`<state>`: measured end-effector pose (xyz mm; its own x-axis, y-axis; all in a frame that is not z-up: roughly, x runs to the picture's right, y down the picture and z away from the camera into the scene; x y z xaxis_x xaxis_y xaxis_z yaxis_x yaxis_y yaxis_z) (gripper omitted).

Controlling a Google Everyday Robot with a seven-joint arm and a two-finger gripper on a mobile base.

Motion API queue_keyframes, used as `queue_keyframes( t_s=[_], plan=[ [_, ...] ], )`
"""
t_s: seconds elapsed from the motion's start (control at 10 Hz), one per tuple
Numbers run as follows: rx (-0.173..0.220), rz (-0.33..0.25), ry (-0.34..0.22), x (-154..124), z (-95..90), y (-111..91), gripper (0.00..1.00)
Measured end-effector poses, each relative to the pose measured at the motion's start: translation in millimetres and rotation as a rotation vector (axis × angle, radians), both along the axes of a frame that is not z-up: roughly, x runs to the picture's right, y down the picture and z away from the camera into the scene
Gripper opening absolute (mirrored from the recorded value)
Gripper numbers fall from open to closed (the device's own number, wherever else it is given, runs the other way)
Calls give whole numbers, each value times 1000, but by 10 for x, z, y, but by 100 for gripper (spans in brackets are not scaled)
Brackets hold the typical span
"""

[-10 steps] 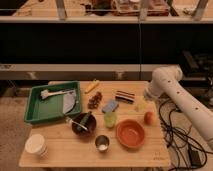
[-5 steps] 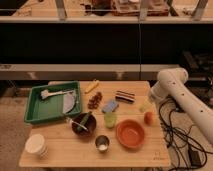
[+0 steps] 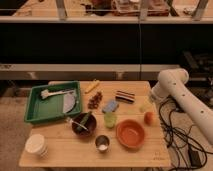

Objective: Place apple in plastic cup

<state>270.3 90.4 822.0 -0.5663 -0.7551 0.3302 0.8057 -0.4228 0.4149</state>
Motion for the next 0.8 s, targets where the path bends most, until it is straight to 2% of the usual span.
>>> queue_keyframes(
  t_s=[0.1,0.3,0.6,0.8],
  plan=[
    [-6,44,25,41,-18,28,80],
    [-12,50,74,32,-29,109,80],
    [-61,66,157,31,71,205,80],
    [-90,120,205,50,137,294,80]
  ],
)
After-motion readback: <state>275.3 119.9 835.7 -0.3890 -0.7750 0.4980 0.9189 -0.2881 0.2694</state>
